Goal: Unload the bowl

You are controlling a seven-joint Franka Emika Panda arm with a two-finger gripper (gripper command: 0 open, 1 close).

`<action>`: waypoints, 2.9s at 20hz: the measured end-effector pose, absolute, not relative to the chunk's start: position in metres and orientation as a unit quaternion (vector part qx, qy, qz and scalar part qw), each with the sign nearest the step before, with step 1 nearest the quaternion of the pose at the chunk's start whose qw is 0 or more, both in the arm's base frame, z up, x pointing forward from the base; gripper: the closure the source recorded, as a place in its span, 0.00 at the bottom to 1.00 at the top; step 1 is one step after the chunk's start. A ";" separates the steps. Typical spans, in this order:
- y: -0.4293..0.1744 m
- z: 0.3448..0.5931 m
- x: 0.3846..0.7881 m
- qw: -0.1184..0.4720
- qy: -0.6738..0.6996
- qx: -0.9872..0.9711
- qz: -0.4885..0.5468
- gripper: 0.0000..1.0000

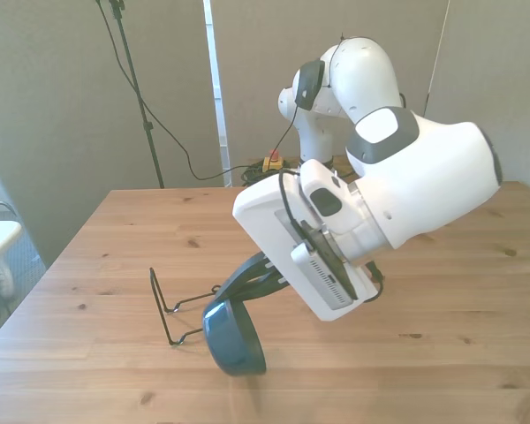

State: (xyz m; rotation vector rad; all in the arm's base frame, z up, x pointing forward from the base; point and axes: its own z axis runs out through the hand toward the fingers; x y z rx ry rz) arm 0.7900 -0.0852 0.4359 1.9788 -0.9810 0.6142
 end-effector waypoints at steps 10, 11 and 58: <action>0.008 0.520 0.785 0.251 -0.354 0.853 0.289 1.00; 0.013 0.528 0.779 0.234 -0.350 0.862 0.282 1.00; -0.166 0.381 0.675 -0.076 -0.352 0.930 -0.069 0.00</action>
